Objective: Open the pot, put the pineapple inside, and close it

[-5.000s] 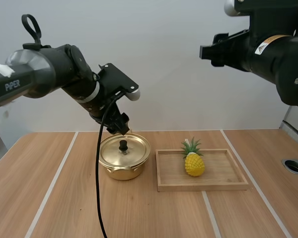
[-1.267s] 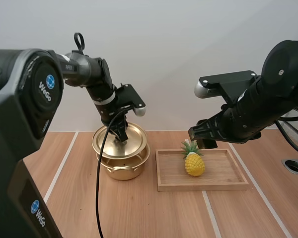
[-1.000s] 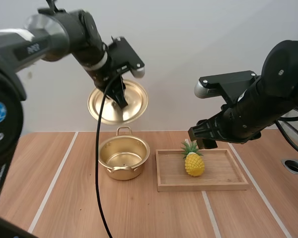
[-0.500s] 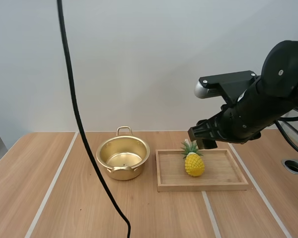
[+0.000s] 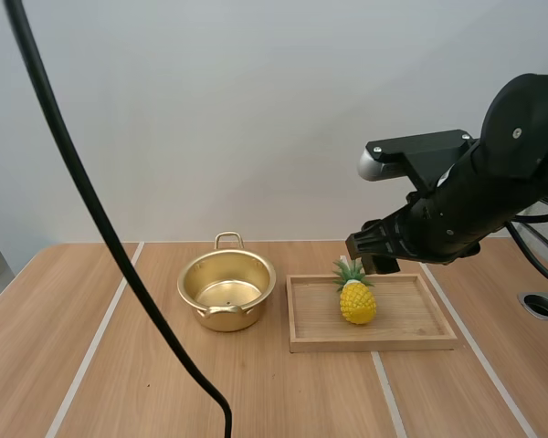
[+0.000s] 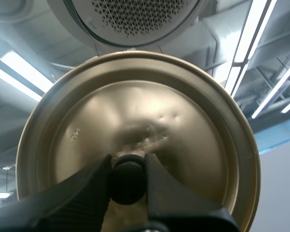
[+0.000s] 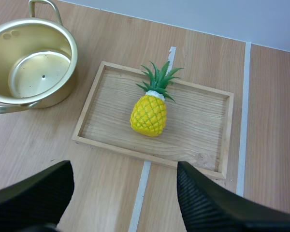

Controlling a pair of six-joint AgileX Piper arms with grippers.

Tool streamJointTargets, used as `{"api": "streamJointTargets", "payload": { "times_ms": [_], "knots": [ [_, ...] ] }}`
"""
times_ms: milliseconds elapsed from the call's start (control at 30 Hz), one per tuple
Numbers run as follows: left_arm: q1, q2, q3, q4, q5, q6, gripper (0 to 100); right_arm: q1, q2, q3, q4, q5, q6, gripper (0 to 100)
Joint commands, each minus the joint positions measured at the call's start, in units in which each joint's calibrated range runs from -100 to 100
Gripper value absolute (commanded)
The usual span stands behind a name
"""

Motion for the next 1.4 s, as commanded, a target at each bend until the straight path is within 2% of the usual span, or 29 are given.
{"api": "streamJointTargets", "payload": {
  "times_ms": [0,167,667,800,1000,1200,1367],
  "knots": [
    [-0.14,0.12,-0.49,0.53,-11.0,-0.8,0,-0.24,-0.28,-0.22,0.12,0.08,-0.43,100],
    [-0.14,0.01,-0.49,0.53,-16.86,-0.8,0,-0.24,-0.28,-0.22,0.5,0.08,-0.43,100],
    [-0.14,0.01,-0.49,0.53,-16.77,-0.8,0,-0.24,-0.28,-0.22,4.91,0.08,-0.43,100],
    [-0.14,0.01,-0.49,0.53,-16.77,-0.8,0,-0.24,0.33,-0.22,2.8,0.08,-0.43,100],
    [-0.14,0.01,-0.49,0.53,-16.77,-0.8,0,-0.24,8.52,-0.22,-3.06,-1.36,2.69,100],
    [-0.14,0.01,-0.49,0.53,-16.77,-0.8,0,-0.24,17.84,-0.22,-0.22,-14.11,3.69,100],
    [-0.14,0.01,-0.49,0.53,-16.77,-0.8,0,-0.24,25.88,-0.35,0.45,-19.89,4.83,100]
  ]
}}
